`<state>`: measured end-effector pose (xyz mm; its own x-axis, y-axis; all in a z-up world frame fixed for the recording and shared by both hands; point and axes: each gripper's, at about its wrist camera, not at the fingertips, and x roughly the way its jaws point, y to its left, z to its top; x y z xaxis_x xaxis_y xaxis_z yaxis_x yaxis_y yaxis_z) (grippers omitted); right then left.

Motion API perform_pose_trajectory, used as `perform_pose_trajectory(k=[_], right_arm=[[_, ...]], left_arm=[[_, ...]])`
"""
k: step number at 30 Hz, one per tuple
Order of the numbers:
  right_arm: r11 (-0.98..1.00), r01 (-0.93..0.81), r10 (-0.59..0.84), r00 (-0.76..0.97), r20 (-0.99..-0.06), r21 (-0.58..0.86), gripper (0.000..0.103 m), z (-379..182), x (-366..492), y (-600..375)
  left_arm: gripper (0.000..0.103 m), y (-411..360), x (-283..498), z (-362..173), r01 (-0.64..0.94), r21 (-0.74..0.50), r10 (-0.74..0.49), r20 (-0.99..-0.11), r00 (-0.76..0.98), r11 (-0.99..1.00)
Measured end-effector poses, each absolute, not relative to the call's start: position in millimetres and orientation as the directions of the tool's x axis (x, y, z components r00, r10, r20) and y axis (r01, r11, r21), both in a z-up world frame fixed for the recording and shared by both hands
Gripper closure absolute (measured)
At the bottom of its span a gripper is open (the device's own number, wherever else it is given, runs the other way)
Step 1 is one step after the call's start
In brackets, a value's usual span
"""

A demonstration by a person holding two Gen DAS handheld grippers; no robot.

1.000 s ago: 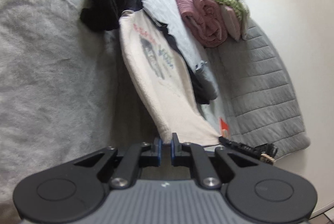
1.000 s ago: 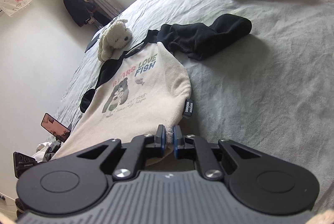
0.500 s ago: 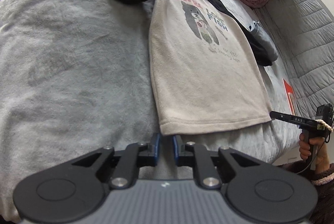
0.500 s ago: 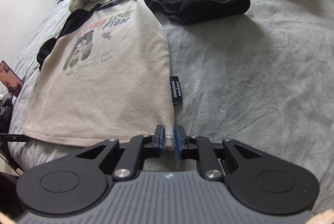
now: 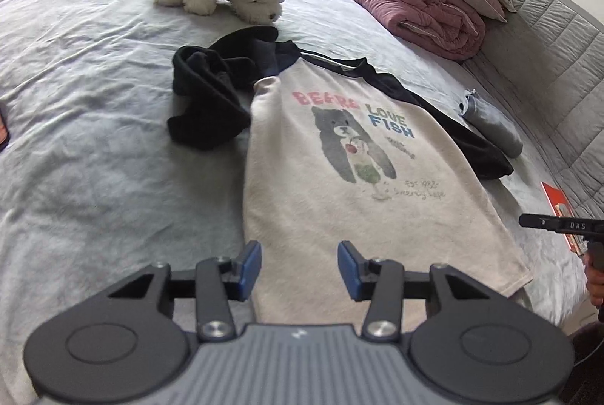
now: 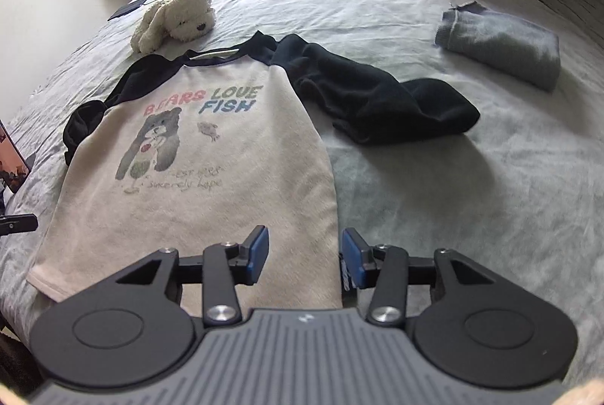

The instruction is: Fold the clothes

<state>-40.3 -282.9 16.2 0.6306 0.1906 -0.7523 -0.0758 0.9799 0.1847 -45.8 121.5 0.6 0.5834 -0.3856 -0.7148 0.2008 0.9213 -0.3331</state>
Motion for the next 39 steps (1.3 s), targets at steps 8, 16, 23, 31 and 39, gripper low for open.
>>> perform_pose_trajectory(k=[8,16,23,31,39], right_arm=[[0.968,0.006,0.185,0.651,-0.736,0.249,0.048,8.5,18.1,-283.7],[0.964,0.043,0.178,0.629,-0.757,0.262,0.048,-18.9,50.3,-285.9],[0.976,-0.018,0.17,0.684,-0.709,0.216,0.048,-4.4,100.7,-276.7],[0.991,-0.07,0.126,0.782,-0.611,0.115,0.048,-11.8,188.7,-270.8],[0.977,-0.12,0.203,0.781,-0.59,0.177,0.055,-33.6,241.4,-274.9]], left_arm=[[0.053,67.2,7.2,-0.1,0.238,-0.266,-0.357,-0.743,0.566,0.934],[0.053,40.1,49.2,-35.8,0.202,-0.118,-0.219,-0.76,0.612,0.972],[0.053,33.2,102.9,-10.2,0.209,-0.156,-0.257,-0.714,0.652,0.965],[0.053,29.3,196.5,-10.2,0.136,0.083,-0.065,-0.568,0.82,0.987],[0.053,78.7,241.2,-32.7,0.039,0.041,0.0,-0.688,0.726,0.998]])
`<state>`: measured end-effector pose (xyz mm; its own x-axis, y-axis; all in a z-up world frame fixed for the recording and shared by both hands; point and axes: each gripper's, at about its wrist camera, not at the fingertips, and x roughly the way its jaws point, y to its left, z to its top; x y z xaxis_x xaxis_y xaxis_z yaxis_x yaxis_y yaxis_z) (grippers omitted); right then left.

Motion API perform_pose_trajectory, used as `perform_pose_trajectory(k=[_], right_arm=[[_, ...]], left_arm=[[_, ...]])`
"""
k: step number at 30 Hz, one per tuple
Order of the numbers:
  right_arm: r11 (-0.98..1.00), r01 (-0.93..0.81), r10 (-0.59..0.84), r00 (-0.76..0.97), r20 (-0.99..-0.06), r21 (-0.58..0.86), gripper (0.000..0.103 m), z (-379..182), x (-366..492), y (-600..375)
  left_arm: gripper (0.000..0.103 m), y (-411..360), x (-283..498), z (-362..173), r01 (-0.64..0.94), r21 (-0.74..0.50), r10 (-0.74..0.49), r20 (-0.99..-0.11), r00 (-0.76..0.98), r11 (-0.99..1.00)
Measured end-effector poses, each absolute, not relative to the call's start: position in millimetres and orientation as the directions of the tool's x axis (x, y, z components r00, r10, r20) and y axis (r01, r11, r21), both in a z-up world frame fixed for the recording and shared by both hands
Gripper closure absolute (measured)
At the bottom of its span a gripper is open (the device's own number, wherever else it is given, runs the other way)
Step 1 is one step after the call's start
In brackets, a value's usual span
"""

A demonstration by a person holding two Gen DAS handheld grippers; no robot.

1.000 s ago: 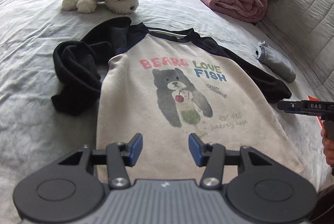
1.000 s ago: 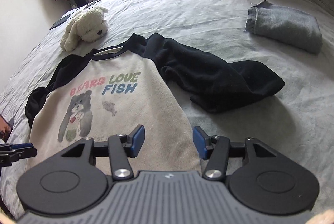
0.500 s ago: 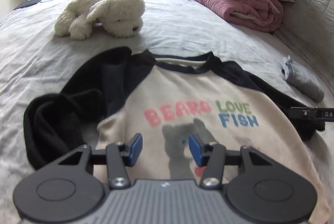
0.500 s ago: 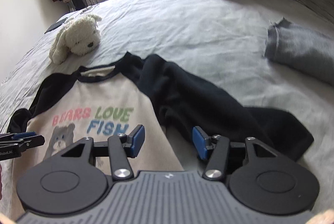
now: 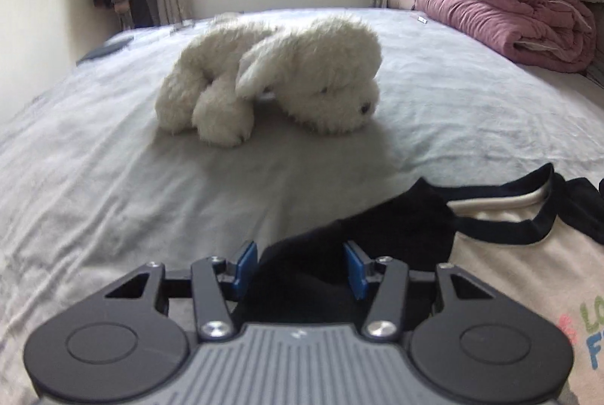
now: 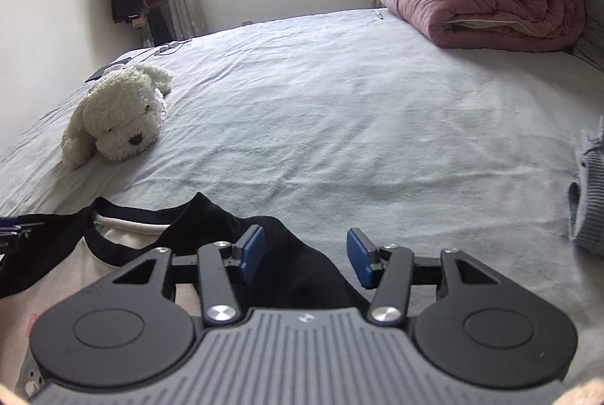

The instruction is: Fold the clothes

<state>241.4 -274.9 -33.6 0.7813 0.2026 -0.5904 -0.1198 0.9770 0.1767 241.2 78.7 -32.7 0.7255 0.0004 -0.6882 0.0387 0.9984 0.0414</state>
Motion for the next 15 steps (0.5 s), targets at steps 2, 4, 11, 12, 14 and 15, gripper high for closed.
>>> perform_pose_trajectory(k=[2,4,11,12,14,15], right_arm=[[0.973,-0.135,0.221,0.764,-0.606,0.185,0.071,-40.5,248.4,-267.9],[0.982,-0.123,0.187,0.763,-0.619,0.145,0.091,-47.1,251.6,-260.0],[0.998,-0.034,0.054,0.806,-0.589,0.045,0.1,-41.4,250.1,-253.0],[0.999,-0.026,0.043,0.798,-0.601,0.037,0.1,-44.4,253.6,-252.6],[1.0,-0.019,0.017,0.789,-0.614,0.003,0.1,-48.9,258.0,-248.4],[0.999,-0.022,0.002,0.788,-0.616,-0.025,0.1,-50.4,258.8,-244.5]], left_arm=[[0.059,91.0,238.2,-40.7,0.017,-0.052,-0.048,-0.683,0.729,0.999],[0.09,95.7,234.4,-40.7,0.014,-0.09,-0.071,-0.669,0.74,0.996],[0.094,92.0,222.0,-29.3,-0.036,-0.072,-0.012,-0.579,0.816,0.997],[0.094,91.9,225.0,-33.2,-0.046,-0.06,0.002,-0.592,0.806,0.997],[0.093,96.7,238.2,-48.8,-0.074,-0.084,0.002,-0.645,0.764,0.994],[0.093,96.1,239.0,-48.9,-0.08,-0.085,0.007,-0.642,0.767,0.993]])
